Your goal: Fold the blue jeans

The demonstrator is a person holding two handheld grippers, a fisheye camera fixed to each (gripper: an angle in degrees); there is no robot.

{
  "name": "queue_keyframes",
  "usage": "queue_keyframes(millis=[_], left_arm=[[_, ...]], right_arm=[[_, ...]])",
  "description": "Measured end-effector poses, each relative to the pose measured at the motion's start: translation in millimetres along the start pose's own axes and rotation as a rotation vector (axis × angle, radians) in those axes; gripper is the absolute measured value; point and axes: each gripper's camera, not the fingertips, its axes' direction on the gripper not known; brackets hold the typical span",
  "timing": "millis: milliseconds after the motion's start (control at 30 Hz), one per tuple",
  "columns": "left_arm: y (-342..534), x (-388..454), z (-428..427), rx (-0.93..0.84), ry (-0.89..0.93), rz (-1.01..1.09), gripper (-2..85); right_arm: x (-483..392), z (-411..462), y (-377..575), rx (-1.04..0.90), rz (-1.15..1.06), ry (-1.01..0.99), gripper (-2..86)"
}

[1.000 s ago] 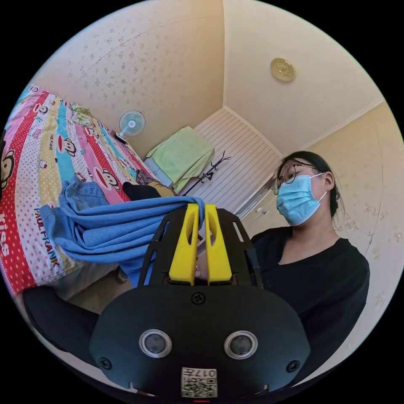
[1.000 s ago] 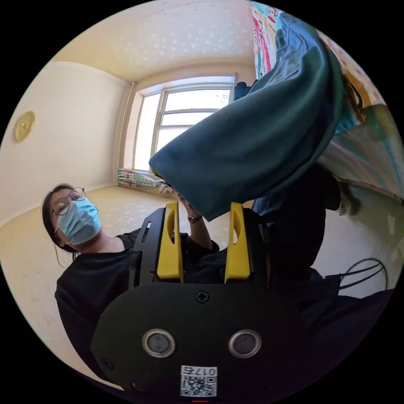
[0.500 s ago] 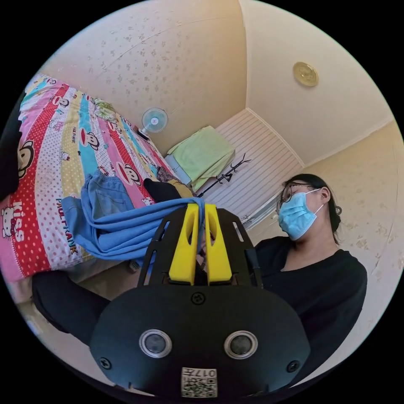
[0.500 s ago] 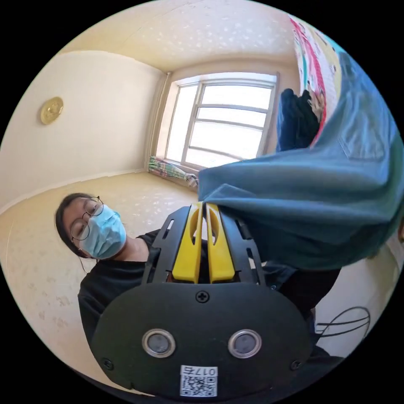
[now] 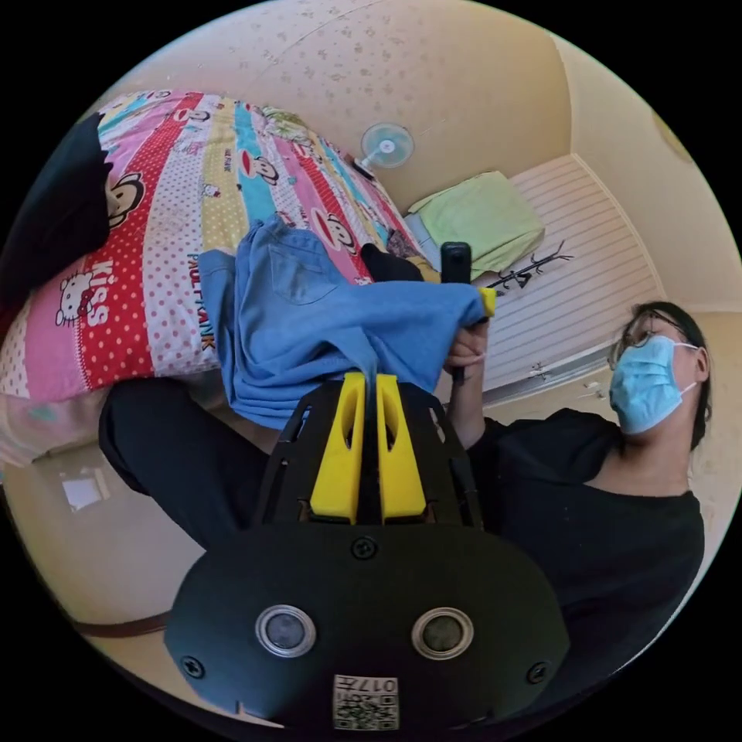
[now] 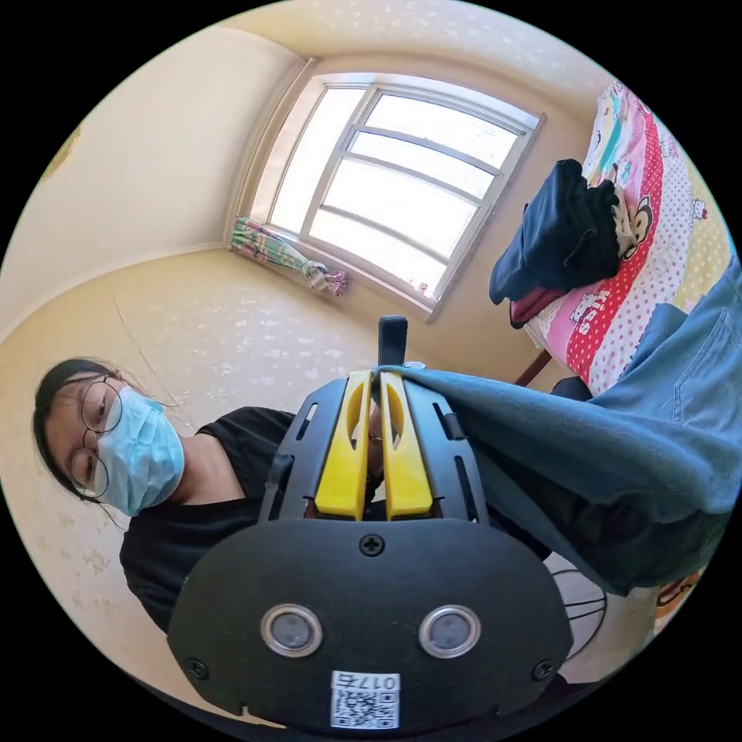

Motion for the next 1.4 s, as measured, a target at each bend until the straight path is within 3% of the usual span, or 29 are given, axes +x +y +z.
queue_keyframes(millis=[67,233,300,500,600,700,767,833,900,967,1033,1100,1200,1267,1333,1400], left_arm=[[-6,-9,6,-0.017,-0.024,-0.021,-0.1],[-37,-26,25,0.027,0.272,0.072,-0.5],[-50,-38,37,-0.005,0.354,0.075,-0.5],[-73,-100,44,0.081,0.8,0.006,-0.6],[-84,-105,39,0.055,0.809,0.01,-0.7],[-86,-127,9,0.225,0.929,-0.02,-0.7],[-86,-146,-10,0.338,1.054,-0.061,-0.7],[-94,-154,-28,0.329,1.058,-0.075,-0.7],[-98,-160,-45,0.378,1.108,-0.089,-0.7],[-103,-170,-59,0.405,1.205,-0.103,-0.7],[-106,-172,-89,0.39,1.203,-0.055,-0.7],[-104,-170,-111,0.355,1.164,-0.01,-0.7],[-93,-174,-135,0.345,1.227,0.019,-0.7],[-85,-178,-147,0.358,1.281,0.027,-0.7],[-72,-185,-161,0.368,1.312,0.013,-0.7],[-64,-188,-168,0.364,1.321,-0.002,-0.7]], right_arm=[[-8,7,0,-0.017,-0.008,0.05,2.8],[-26,43,3,-0.148,0.003,0.186,5.1],[-25,62,7,-0.2,0.056,0.324,6.6],[-27,39,38,-0.082,0.104,0.357,8.1],[-20,40,48,-0.069,0.153,0.432,7.1],[-26,32,58,-0.029,0.161,0.495,3.6],[-26,25,67,-0.018,0.159,0.446,2.3],[-16,23,76,-0.037,0.183,0.364,1.5],[2,38,85,-0.234,0.212,0.13,0.9],[2,46,95,-0.259,0.201,0.026,0.9],[-11,36,98,-0.226,0.152,0.039,1.0],[-37,-13,94,-0.047,0.081,0.16,1.6],[-59,-83,90,0.175,0.058,0.36,3.5],[-59,-110,85,0.216,0.087,0.452,5.2],[-50,-128,79,0.236,0.139,0.472,6.7],[-32,-138,72,0.244,0.165,0.347,7.8]])
